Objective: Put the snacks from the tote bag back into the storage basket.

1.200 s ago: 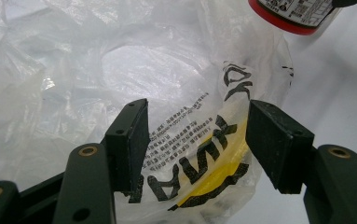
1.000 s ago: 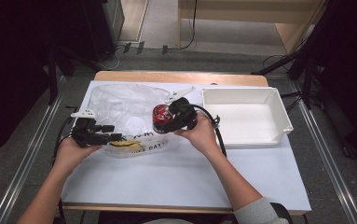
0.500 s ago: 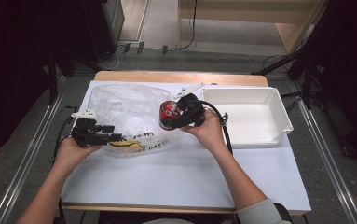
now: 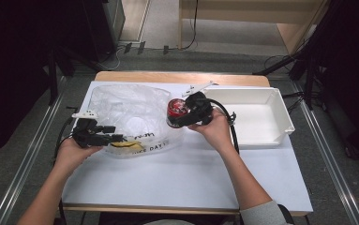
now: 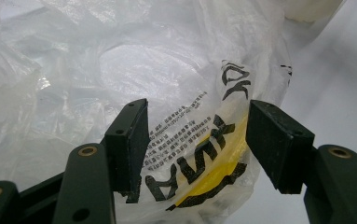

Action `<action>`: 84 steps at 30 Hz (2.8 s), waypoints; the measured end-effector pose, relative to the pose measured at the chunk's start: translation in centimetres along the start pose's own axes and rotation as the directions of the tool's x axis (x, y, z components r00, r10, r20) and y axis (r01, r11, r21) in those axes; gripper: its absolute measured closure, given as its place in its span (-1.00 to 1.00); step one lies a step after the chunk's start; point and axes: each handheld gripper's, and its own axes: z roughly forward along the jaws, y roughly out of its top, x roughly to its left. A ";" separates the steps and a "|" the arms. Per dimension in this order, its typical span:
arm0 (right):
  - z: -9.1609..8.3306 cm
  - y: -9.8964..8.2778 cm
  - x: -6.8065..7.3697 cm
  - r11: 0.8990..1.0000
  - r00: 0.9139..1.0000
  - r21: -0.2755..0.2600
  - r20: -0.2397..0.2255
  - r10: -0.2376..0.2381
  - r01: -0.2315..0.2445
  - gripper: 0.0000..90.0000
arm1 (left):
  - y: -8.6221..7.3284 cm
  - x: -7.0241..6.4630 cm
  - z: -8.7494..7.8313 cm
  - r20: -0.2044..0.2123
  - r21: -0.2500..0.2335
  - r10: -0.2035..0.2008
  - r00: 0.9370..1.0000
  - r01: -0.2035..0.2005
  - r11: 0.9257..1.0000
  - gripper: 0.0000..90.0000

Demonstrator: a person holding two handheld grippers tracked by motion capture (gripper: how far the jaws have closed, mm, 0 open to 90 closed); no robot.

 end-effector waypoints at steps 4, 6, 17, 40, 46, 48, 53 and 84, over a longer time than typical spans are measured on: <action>-0.4 0.0 -0.3 1.000 1.000 -0.006 0.006 0.001 -0.001 -0.42 | 0.0 0.0 0.0 -0.001 0.002 0.003 1.000 -0.003 1.000 -0.10; -0.6 -0.1 -0.4 1.000 1.000 -0.007 0.007 0.003 -0.002 -0.42 | 0.0 0.0 0.0 -0.001 0.002 0.003 1.000 -0.003 1.000 -0.10; -1.9 -0.4 -1.6 1.000 0.999 -0.015 0.032 0.023 -0.022 -0.42 | 0.0 0.0 0.0 0.000 0.002 0.003 1.000 -0.003 1.000 -0.10; -4.9 -1.4 -4.1 0.997 0.993 -0.046 0.097 0.062 -0.058 -0.42 | 0.0 0.0 0.0 0.001 0.000 0.002 1.000 -0.002 1.000 -0.10; -5.7 -1.7 -4.7 0.996 0.991 -0.053 0.110 0.078 -0.072 -0.42 | 0.0 0.0 0.0 0.000 0.003 0.003 1.000 -0.003 1.000 -0.10; -5.9 -1.8 -4.9 0.996 0.990 -0.054 0.114 0.082 -0.076 -0.42 | 0.0 0.0 0.0 -0.001 0.003 0.002 1.000 -0.002 1.000 -0.10; -6.4 -2.0 -5.2 0.995 0.989 -0.057 0.123 0.085 -0.078 -0.42 | 0.0 0.0 0.0 0.000 0.002 0.004 1.000 -0.004 1.000 -0.10; -8.5 -3.2 -6.9 0.992 0.980 -0.063 0.158 0.120 -0.112 -0.42 | 0.0 0.0 0.1 -0.002 0.004 0.004 1.000 -0.004 1.000 -0.10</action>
